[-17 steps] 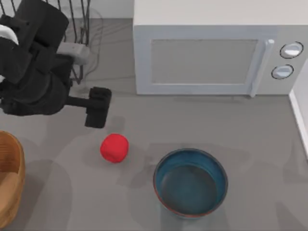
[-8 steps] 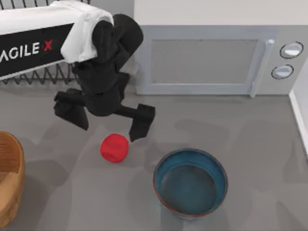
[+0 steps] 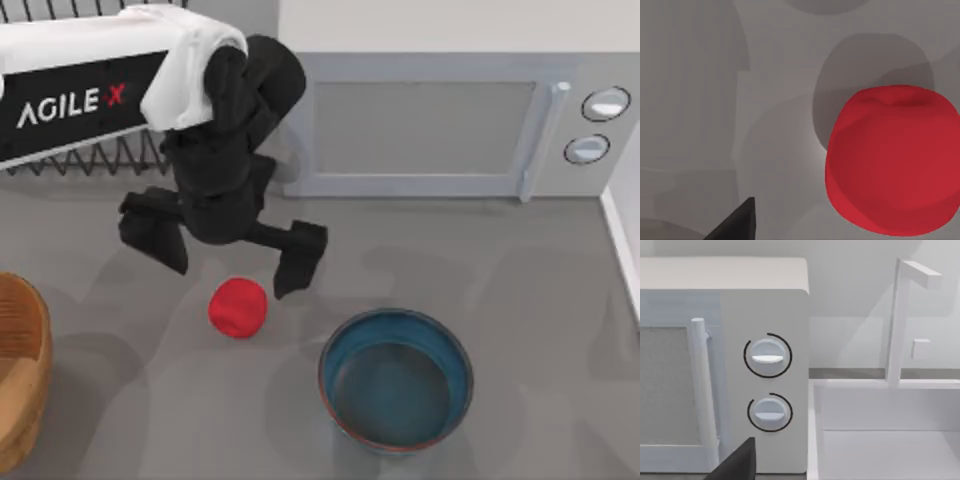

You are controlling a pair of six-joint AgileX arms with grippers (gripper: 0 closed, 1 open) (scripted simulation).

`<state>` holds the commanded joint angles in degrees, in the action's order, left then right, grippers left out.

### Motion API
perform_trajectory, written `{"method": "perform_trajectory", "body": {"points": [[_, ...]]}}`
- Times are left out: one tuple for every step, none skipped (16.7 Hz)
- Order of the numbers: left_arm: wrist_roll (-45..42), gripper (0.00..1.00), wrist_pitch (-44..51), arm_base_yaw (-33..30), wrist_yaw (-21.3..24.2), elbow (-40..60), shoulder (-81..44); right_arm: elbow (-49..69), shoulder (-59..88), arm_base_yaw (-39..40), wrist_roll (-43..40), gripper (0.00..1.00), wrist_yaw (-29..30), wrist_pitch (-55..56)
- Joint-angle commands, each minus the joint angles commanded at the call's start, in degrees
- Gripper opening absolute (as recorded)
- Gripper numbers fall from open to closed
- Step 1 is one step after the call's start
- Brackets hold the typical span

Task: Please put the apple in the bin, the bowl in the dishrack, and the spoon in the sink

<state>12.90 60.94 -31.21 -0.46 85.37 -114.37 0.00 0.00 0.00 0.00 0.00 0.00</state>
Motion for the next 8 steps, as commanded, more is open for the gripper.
{"method": "perform_trajectory", "body": {"points": [[-0.08, 1.0, -0.78, -0.05, -0.01, -0.62, -0.38, 0.0, 0.0, 0.0, 0.0, 1.0, 0.0, 0.0], [-0.12, 1.0, -2.12, -0.08, -0.01, -1.49, -1.0, 0.0, 0.0, 0.0, 0.0, 1.0, 0.0, 0.0], [-0.12, 1.0, -4.01, -0.07, 0.0, -2.52, -1.77, 0.0, 0.0, 0.0, 0.0, 1.0, 0.0, 0.0], [-0.13, 1.0, -6.4, -0.06, 0.0, -3.69, -2.6, 0.0, 0.0, 0.0, 0.0, 1.0, 0.0, 0.0], [-0.15, 1.0, -8.96, -0.07, 0.01, -4.94, -3.51, 0.0, 0.0, 0.0, 0.0, 1.0, 0.0, 0.0], [-0.16, 1.0, -11.1, -0.06, 0.02, -6.17, -4.36, 0.0, 0.0, 0.0, 0.0, 1.0, 0.0, 0.0], [-0.18, 1.0, -12.63, -0.05, 0.02, -7.21, -5.09, 0.0, 0.0, 0.0, 0.0, 1.0, 0.0, 0.0], [-0.18, 1.0, -13.56, -0.07, 0.03, -7.86, -5.62, 0.0, 0.0, 0.0, 0.0, 1.0, 0.0, 0.0]]}}
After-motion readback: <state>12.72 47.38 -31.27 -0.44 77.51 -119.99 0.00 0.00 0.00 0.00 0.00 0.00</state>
